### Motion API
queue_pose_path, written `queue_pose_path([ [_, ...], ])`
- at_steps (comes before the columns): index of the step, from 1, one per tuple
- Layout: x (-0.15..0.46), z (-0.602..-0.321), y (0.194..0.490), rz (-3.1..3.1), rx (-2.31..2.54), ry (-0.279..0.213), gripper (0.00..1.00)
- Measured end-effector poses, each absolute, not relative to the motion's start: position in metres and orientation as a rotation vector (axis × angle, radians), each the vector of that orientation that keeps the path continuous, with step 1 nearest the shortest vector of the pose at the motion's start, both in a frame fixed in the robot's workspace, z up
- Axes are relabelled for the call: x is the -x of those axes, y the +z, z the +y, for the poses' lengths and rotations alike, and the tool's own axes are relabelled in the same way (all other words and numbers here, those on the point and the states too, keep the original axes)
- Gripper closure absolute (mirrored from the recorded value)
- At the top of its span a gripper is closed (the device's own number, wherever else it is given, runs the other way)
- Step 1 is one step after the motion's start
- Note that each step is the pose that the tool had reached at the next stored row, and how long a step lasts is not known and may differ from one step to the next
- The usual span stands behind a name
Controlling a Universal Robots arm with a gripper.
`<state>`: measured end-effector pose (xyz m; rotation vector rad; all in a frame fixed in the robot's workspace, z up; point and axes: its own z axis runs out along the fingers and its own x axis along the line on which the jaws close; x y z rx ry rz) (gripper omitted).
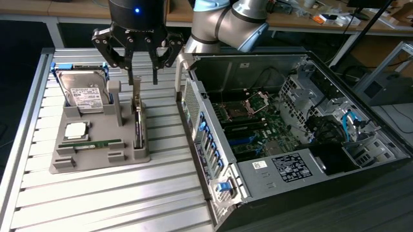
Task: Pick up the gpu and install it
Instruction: 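Pick up the gpu and move the gpu toward the slot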
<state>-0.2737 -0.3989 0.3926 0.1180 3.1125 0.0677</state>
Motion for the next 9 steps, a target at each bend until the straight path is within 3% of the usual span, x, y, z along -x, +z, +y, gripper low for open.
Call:
queue_pose_path([
  [9, 0.2749, -0.3989, 0.3884, 3.113, -0.118, 0.068, 0.52],
])
